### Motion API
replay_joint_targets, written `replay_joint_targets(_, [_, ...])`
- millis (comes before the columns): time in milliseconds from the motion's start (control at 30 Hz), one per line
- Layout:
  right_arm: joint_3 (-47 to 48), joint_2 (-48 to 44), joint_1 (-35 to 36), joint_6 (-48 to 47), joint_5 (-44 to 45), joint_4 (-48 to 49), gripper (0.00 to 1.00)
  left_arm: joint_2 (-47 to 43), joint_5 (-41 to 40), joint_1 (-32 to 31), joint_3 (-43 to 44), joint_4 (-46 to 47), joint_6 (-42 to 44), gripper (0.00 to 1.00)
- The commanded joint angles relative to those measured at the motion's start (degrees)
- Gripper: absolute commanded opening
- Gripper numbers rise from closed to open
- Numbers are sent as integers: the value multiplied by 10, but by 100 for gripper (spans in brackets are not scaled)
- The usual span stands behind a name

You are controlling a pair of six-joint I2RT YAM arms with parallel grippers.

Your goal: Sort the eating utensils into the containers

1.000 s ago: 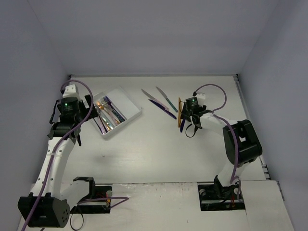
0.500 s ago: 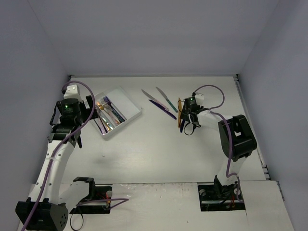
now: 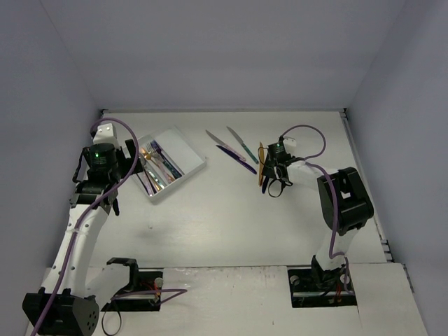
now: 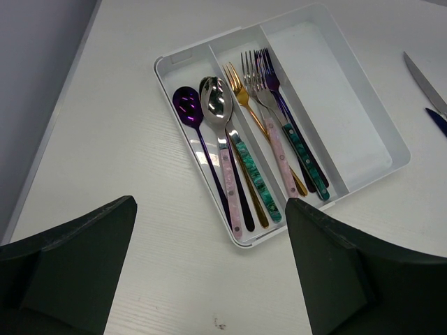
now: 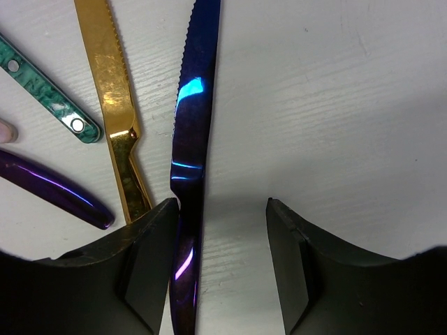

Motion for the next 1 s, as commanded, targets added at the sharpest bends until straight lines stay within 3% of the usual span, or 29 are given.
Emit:
replay_joint_targets(0, [24,6,6,2,13,-62,50,-12,-5,-4,4,29,7,86])
replay_joint_targets(800, [54,49,20,60,-44,-146,33,-7,-11,-3,-3,33,7,86])
replay_joint_targets(967, [71,72,20,53,-38,-153,23,-8,-10,-3,-2,32,7,86])
